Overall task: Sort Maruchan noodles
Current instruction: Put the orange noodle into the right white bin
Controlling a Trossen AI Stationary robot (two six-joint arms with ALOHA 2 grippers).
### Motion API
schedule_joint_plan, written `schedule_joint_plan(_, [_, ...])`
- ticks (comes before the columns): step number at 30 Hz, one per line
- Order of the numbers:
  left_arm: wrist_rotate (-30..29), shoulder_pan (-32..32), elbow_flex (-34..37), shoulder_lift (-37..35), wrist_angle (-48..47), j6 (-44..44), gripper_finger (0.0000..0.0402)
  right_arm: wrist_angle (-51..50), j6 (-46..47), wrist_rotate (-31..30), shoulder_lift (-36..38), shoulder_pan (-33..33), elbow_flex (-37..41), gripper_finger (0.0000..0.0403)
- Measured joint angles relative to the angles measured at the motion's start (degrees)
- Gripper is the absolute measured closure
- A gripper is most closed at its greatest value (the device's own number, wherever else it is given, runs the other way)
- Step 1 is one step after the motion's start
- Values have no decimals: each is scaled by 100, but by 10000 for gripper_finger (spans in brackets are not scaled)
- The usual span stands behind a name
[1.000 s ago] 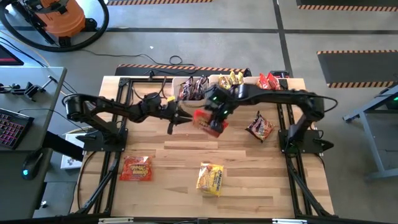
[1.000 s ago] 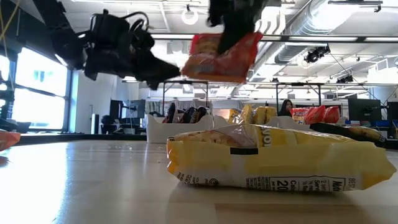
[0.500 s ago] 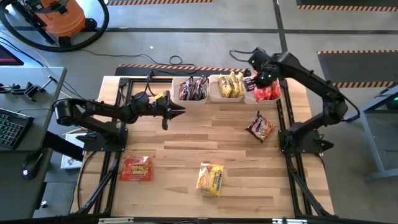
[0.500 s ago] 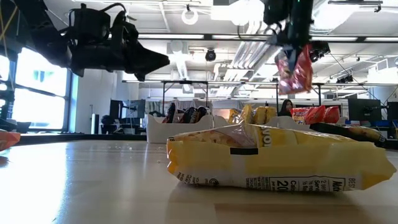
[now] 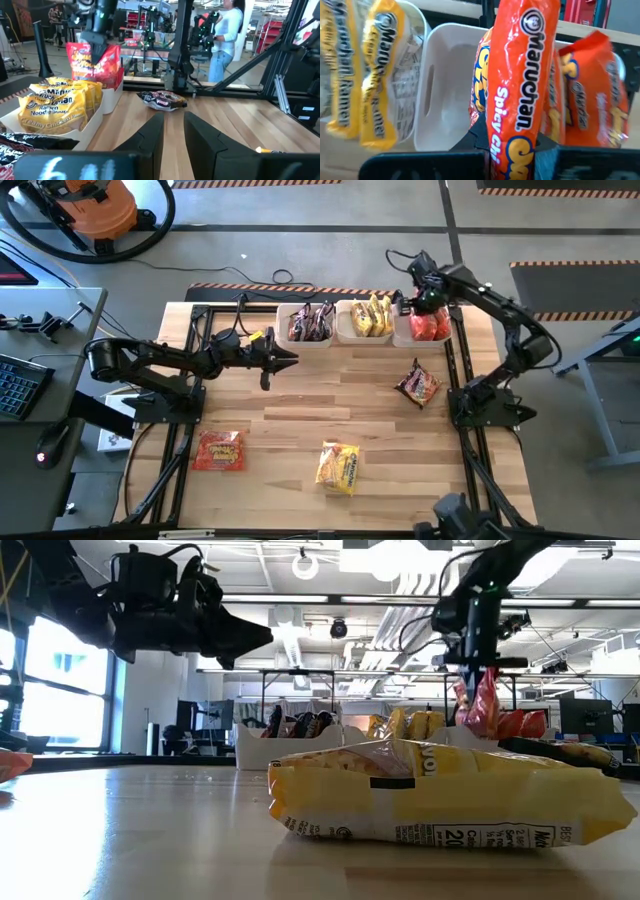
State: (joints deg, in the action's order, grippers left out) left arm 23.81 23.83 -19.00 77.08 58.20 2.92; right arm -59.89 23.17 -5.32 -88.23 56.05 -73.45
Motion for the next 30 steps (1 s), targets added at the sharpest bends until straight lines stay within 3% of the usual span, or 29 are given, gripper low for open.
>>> schedule_joint_plan(10, [0, 0, -2, 0, -5, -2, 337, 162, -60, -308, -682, -4, 2, 396])
schedule_joint_plan(30, [-2, 0, -4, 2, -15, -11, 337, 459, 308, -985, -709, -40, -62, 399])
